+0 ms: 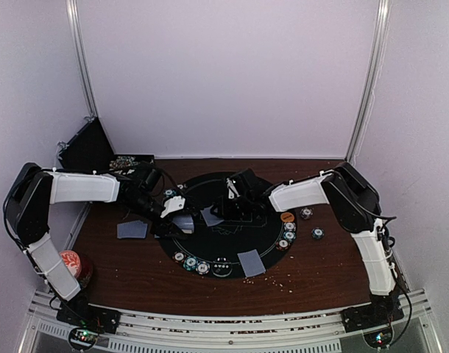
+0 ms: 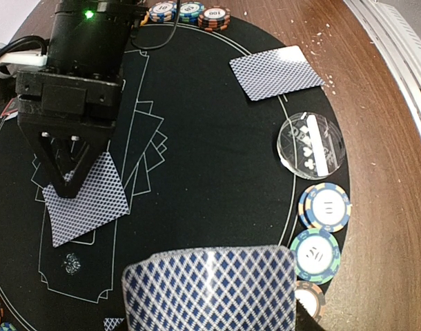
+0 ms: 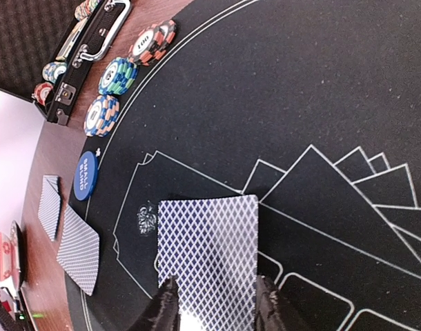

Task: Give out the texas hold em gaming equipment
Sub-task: Pick up the poker card from the poker table mat.

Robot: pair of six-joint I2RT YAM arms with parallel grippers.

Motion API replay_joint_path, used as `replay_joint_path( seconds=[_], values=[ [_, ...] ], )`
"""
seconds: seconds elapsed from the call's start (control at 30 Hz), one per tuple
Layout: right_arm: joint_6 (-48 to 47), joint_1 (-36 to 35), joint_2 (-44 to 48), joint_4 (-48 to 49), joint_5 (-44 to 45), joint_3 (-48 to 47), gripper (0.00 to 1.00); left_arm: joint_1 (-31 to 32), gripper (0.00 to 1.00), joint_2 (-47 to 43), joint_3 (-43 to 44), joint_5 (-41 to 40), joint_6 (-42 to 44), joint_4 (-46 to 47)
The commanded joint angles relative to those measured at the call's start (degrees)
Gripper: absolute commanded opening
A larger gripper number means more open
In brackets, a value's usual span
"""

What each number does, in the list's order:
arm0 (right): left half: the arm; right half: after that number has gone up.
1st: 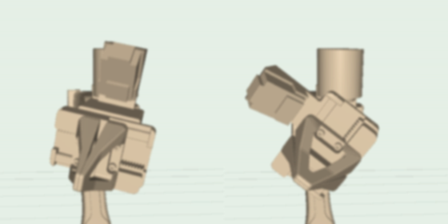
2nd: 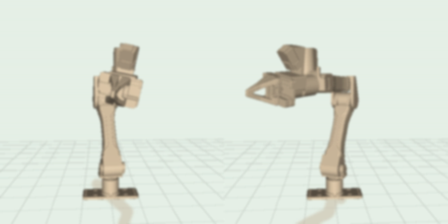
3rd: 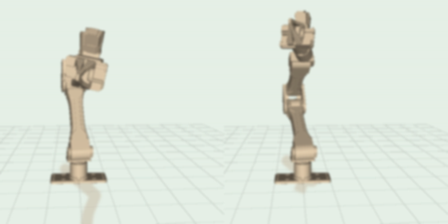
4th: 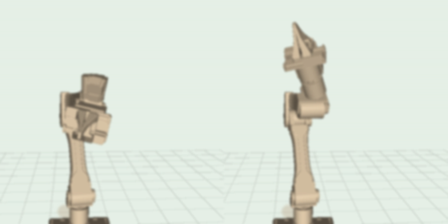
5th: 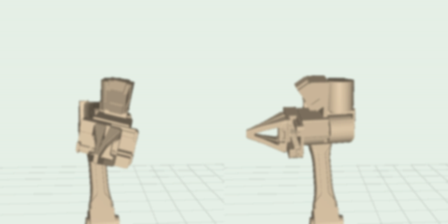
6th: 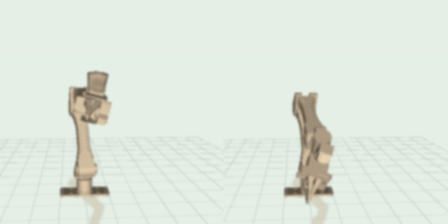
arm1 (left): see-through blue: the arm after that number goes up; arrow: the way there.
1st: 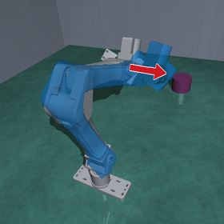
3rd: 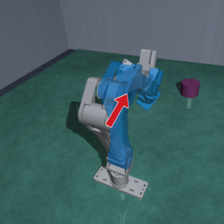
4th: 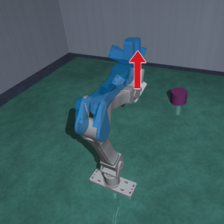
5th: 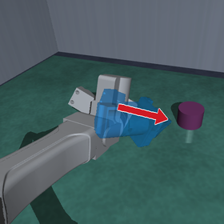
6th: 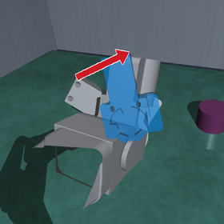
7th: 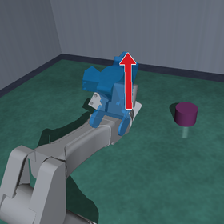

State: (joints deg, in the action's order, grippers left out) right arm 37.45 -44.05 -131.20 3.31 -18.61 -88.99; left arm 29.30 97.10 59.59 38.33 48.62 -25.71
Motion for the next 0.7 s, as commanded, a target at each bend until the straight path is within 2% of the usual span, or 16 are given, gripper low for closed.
replay_joint_path(
  seconds=[0.0,0.07,0.13,0.23,0.3,0.33,0.53,0.67],
  values=[
    [1.8,-1.1,-2.7,-1.3,-3.1,0.2,0.34,0.1,0.41,0.3,1.5,1.2,0.5,0.2],
    [2.1,-1.0,-2.9,-1.1,-3.3,0.2,0.31,0.1,0.41,0.3,1.5,1.2,0.6,0.2],
    [2.6,-1.0,-3.1,-1.0,-3.6,0.3,0.23,0.1,0.41,0.3,1.5,1.1,0.5,0.3],
    [3.5,-0.8,-3.3,-0.1,-4.2,0.6,0.16,0.1,0.41,0.3,1.5,1.2,0.6,0.2],
    [4.0,-0.8,-3.6,0.7,-5.0,0.7,0.08,0.1,0.41,0.3,1.5,1.2,0.6,0.3],
    [4.4,-0.6,-3.8,1.2,-5.4,0.8,0.01,0.1,0.41,0.3,1.5,1.1,0.6,0.3],
    [6.3,0.0,-3.0,5.6,-8.3,2.8,0.00,0.1,0.41,0.3,1.5,1.1,0.6,0.3],
    [8.2,1.2,0.5,12.3,-9.5,7.8,0.00,0.1,0.41,0.4,1.5,1.1,0.6,0.2]
  ],
)
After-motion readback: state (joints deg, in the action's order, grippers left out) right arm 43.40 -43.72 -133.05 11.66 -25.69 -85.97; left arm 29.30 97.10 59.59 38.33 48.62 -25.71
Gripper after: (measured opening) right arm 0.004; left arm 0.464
